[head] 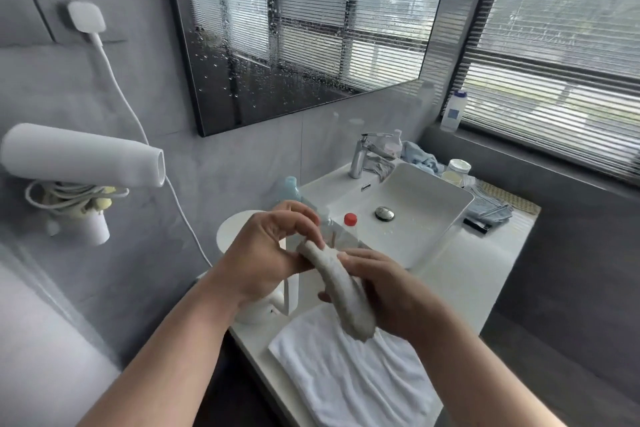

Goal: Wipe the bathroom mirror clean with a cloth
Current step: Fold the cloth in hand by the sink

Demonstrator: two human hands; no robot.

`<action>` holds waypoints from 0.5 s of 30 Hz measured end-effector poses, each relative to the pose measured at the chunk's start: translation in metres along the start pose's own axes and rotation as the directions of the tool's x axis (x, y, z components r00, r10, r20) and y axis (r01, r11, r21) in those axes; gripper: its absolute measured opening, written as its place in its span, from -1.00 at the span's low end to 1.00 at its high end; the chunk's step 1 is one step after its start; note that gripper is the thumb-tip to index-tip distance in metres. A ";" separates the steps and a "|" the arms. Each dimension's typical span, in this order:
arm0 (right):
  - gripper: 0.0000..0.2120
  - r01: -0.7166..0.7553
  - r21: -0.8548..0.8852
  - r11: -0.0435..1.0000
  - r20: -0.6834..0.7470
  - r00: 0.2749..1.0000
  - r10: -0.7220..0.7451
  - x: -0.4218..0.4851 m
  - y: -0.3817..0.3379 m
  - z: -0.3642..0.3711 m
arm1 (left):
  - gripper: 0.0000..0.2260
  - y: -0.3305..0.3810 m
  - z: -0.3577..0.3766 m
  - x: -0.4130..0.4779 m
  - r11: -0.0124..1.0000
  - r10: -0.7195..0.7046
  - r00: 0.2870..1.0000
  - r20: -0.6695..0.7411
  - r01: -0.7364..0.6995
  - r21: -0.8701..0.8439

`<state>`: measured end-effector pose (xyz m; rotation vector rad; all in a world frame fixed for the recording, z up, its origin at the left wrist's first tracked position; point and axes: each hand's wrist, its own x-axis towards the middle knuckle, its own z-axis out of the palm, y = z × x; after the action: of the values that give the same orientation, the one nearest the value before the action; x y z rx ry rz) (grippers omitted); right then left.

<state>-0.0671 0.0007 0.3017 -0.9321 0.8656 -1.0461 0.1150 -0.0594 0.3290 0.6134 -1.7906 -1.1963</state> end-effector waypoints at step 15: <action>-0.63 0.067 0.143 0.987 -0.087 0.995 -0.055 -0.003 -0.048 0.028 | -0.77 0.044 -0.010 -0.006 0.939 0.001 0.940 -0.340 0.116 0.324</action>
<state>-0.0577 -0.0019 0.3568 -0.8011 0.8207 -1.1917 0.1291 -0.0410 0.3681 1.0139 -1.6990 -0.7618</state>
